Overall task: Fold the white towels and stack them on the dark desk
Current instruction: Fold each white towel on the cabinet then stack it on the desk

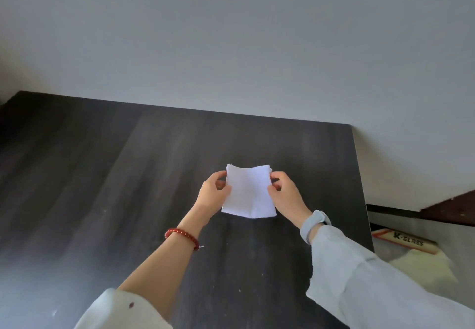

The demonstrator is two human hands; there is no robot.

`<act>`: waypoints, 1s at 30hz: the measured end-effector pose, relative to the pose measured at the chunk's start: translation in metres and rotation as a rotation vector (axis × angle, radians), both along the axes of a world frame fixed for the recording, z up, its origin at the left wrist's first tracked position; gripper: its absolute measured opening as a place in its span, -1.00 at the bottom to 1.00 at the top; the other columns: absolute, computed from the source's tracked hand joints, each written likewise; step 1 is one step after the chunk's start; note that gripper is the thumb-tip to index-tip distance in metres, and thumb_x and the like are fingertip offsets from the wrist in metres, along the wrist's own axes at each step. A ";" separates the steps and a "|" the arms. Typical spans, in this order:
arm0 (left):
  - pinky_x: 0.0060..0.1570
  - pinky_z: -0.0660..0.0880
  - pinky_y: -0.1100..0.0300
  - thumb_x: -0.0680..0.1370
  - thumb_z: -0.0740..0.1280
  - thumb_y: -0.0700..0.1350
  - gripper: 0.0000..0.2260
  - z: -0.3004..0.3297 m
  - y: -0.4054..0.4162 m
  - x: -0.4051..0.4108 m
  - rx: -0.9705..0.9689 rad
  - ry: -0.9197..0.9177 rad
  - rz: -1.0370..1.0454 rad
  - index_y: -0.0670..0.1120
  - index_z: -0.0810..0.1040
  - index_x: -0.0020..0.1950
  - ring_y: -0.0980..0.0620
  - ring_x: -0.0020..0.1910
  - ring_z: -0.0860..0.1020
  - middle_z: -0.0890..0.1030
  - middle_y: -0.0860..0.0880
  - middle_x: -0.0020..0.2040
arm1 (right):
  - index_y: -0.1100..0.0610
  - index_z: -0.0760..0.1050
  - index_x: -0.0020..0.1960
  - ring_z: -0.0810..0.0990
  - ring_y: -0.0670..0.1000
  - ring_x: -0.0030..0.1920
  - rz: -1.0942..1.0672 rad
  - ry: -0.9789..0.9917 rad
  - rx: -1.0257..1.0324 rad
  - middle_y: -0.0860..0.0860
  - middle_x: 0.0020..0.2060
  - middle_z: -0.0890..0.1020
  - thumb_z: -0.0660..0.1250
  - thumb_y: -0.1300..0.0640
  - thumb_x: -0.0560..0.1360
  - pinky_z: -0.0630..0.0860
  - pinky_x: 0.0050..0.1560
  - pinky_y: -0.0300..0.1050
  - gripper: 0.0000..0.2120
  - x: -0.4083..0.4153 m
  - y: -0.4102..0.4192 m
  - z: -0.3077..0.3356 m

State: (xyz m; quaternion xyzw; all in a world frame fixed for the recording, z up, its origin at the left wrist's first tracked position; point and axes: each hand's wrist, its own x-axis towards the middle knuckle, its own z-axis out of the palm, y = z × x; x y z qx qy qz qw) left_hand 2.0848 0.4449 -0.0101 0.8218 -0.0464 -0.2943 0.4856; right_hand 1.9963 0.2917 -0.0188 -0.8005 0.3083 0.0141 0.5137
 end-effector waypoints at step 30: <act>0.32 0.30 0.02 0.57 0.19 -0.07 -0.69 0.023 -0.027 -0.009 0.253 -0.592 -0.498 -0.08 0.43 0.30 -0.05 0.29 0.40 0.41 -0.05 0.35 | 0.11 0.41 0.30 0.51 0.01 0.20 -0.023 0.109 -0.372 0.01 0.20 0.55 0.10 0.14 0.60 0.41 0.18 -0.23 -0.69 -0.065 -0.007 0.032</act>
